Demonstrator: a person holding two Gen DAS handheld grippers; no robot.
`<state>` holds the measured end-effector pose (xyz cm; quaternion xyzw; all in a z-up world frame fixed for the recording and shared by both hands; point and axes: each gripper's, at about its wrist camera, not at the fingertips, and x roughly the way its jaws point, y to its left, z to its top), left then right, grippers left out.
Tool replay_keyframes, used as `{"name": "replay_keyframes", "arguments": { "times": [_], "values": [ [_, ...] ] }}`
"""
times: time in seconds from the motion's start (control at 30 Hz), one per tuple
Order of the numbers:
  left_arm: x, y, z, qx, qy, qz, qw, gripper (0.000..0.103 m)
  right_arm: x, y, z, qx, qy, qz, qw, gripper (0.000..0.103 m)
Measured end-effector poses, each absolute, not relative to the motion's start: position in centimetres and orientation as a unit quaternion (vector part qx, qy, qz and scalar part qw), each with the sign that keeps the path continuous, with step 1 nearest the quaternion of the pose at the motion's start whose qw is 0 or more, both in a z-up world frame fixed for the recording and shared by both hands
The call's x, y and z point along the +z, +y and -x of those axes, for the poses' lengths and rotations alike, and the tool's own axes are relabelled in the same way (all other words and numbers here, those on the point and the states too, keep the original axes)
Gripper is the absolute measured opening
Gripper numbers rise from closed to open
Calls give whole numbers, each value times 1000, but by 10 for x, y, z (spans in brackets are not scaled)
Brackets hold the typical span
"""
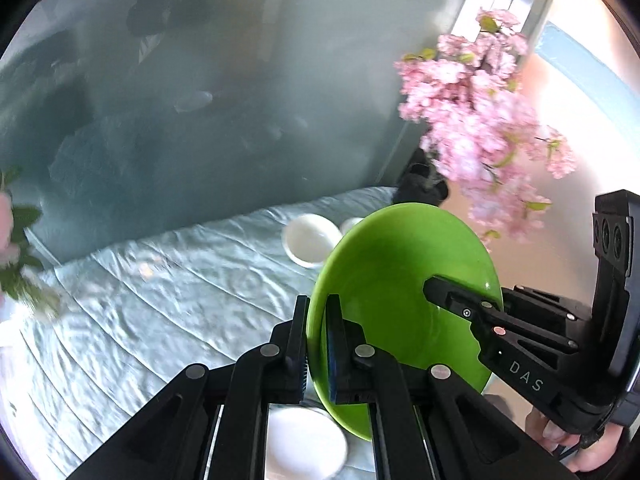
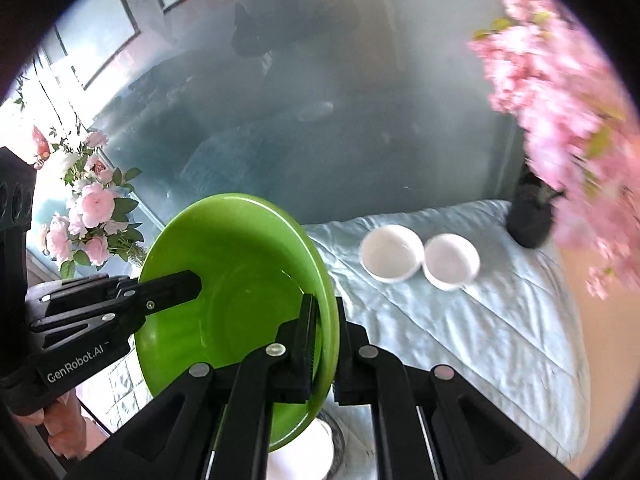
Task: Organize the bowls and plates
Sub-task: 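Carry the lime-green bowl with the right gripper toward the dish stack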
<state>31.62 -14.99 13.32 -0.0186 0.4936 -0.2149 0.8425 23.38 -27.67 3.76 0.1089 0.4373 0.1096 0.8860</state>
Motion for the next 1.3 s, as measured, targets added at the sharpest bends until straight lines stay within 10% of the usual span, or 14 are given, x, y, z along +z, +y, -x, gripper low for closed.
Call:
{"name": "replay_keyframes", "arguments": {
  "times": [1.3],
  "values": [
    [-112,-254,-193,-205,642,70,735,3,-166,-370,-131,78,593,-140,789,6]
  ]
}}
